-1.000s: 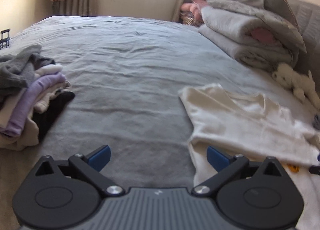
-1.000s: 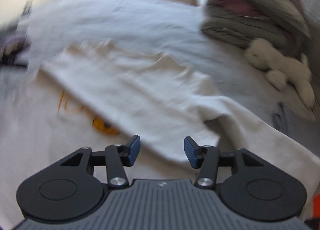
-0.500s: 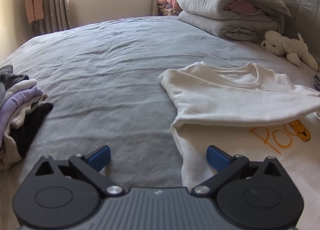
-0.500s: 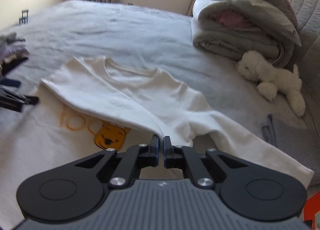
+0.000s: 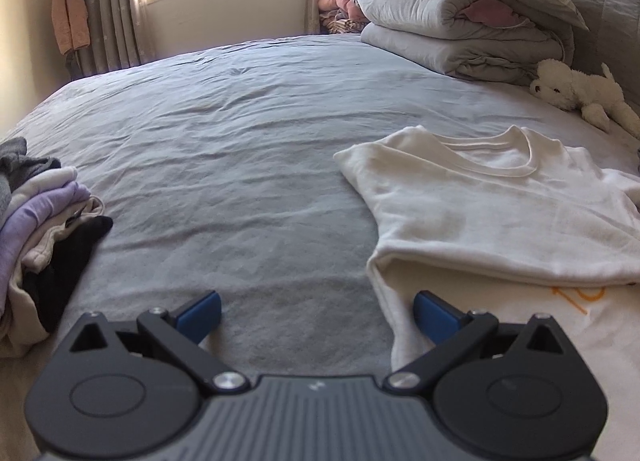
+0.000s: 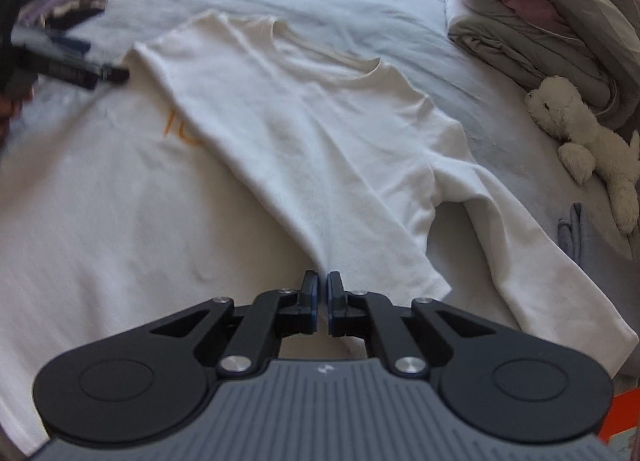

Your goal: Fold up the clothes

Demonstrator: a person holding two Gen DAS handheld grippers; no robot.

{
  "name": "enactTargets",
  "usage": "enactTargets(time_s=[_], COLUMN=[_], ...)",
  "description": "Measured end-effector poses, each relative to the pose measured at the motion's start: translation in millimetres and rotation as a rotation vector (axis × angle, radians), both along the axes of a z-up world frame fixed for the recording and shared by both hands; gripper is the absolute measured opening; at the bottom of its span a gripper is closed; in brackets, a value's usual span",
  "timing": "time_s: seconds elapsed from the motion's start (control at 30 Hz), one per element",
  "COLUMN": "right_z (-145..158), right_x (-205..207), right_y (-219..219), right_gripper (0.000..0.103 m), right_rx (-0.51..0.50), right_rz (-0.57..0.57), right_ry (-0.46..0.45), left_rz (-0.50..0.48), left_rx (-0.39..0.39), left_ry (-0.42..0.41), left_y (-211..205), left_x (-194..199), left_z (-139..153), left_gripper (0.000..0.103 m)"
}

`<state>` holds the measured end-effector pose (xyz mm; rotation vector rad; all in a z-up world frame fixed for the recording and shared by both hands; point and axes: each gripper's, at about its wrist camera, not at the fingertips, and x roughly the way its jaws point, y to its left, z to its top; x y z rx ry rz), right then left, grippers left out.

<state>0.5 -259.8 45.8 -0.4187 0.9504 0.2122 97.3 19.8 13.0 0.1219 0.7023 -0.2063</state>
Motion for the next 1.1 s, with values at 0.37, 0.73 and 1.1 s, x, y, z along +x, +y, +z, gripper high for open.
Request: enactTargets(time_s=[0.37,0.73,1.1], right_z=[4,11,6], right_x=[-1,-5,-6], right_y=[-5,3,12], right_gripper=[0.007,0.034,0.034], right_rx=[0.009,0.003,0.003], right_rz=[0.011,0.066,0.128], right_ry=[-0.017,-0.103,-0.116], left_rz=[0.012,0.031,0.034], left_rx=[-0.002,-0.016,-0.025], left_ry=[-0.002,0.008,0.004], left_y=[2,7,8], left_x=[2,4,5], left_z=[0,2,2], left_gripper=[0.103,0.103,0.102])
